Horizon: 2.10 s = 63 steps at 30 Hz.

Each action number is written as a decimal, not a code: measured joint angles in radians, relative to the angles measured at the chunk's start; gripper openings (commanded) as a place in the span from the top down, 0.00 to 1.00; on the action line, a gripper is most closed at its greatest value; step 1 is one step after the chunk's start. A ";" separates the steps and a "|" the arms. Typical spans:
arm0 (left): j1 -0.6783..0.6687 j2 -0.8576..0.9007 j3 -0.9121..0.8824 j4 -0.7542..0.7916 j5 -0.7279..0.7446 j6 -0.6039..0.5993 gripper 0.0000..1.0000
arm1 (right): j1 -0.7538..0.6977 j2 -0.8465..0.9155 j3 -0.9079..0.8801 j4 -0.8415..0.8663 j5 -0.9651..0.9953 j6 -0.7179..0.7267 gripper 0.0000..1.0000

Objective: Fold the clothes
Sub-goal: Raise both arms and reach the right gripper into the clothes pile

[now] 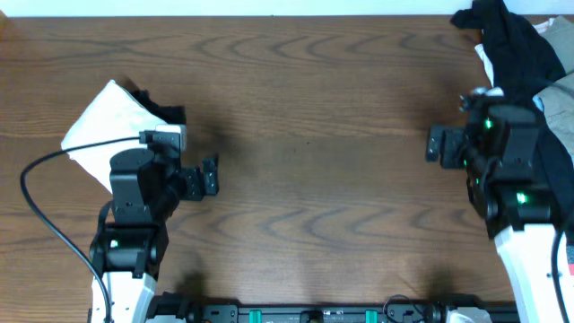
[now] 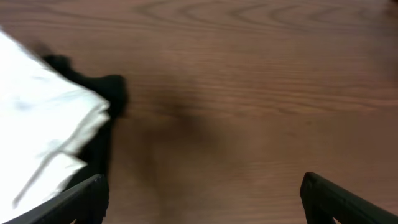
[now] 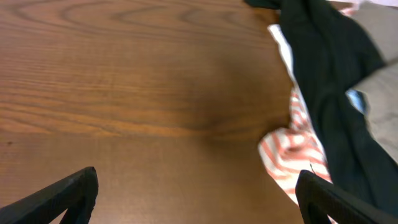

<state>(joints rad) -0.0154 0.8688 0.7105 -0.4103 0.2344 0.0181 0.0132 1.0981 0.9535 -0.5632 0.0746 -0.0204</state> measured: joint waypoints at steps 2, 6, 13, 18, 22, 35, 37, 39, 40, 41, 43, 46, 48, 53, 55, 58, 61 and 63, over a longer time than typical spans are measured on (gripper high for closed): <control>0.000 0.016 0.005 0.006 0.032 -0.016 0.02 | -0.003 0.044 0.012 0.048 -0.011 -0.010 0.01; 0.000 0.027 0.006 0.006 0.059 -0.032 0.02 | -0.050 0.132 0.043 0.145 0.048 -0.021 0.01; 0.000 0.053 0.006 0.006 0.074 -0.045 0.02 | -0.266 0.441 0.291 0.170 0.172 -0.035 0.01; 0.000 0.069 0.006 0.007 0.076 -0.045 0.02 | -0.343 0.645 0.435 0.202 0.277 -0.039 0.05; 0.000 0.071 0.006 0.007 0.077 -0.045 0.02 | -0.372 0.754 0.475 0.252 0.318 -0.042 0.06; 0.000 0.072 0.006 0.007 0.077 -0.045 0.02 | -0.404 0.978 0.478 0.380 0.344 -0.042 0.10; 0.000 0.072 0.006 0.007 0.077 -0.045 0.02 | -0.404 0.993 0.478 0.389 0.345 -0.042 0.11; 0.000 0.072 0.006 0.007 0.077 -0.045 0.02 | -0.404 1.007 0.478 0.398 0.346 -0.042 0.14; 0.000 0.072 0.006 0.007 0.077 -0.045 0.02 | -0.406 1.013 0.478 0.403 0.346 -0.042 0.14; 0.000 0.072 0.006 0.007 0.077 -0.045 0.02 | -0.409 1.022 0.479 0.408 0.346 -0.042 0.14; 0.000 0.072 0.006 0.007 0.077 -0.045 0.02 | -0.419 1.037 0.479 0.413 0.347 -0.039 0.15; 0.000 0.072 0.006 0.007 0.077 -0.045 0.02 | -0.443 1.051 0.479 0.423 0.347 -0.028 0.16; 0.000 0.072 0.006 0.007 0.077 -0.045 0.02 | -0.460 1.051 0.479 0.439 0.348 -0.021 0.17; 0.000 0.077 0.006 0.007 0.077 -0.045 0.02 | -0.479 1.051 0.482 0.459 0.347 -0.013 0.17; 0.000 0.086 0.006 0.007 0.077 -0.045 0.02 | -0.479 1.051 0.482 0.465 0.339 -0.013 0.18; 0.000 0.099 0.006 0.007 0.077 -0.045 0.02 | -0.479 1.051 0.482 0.478 0.325 -0.013 0.26; 0.000 0.102 0.006 0.008 0.077 -0.045 0.02 | -0.479 1.051 0.482 0.485 0.317 -0.008 0.30; 0.000 0.102 0.006 0.010 0.077 -0.045 0.02 | -0.478 1.051 0.482 0.487 0.314 -0.004 0.30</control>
<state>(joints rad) -0.0154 0.9707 0.7166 -0.4000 0.3119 -0.0269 -0.4652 2.1487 1.4353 -0.0765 0.3889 -0.0246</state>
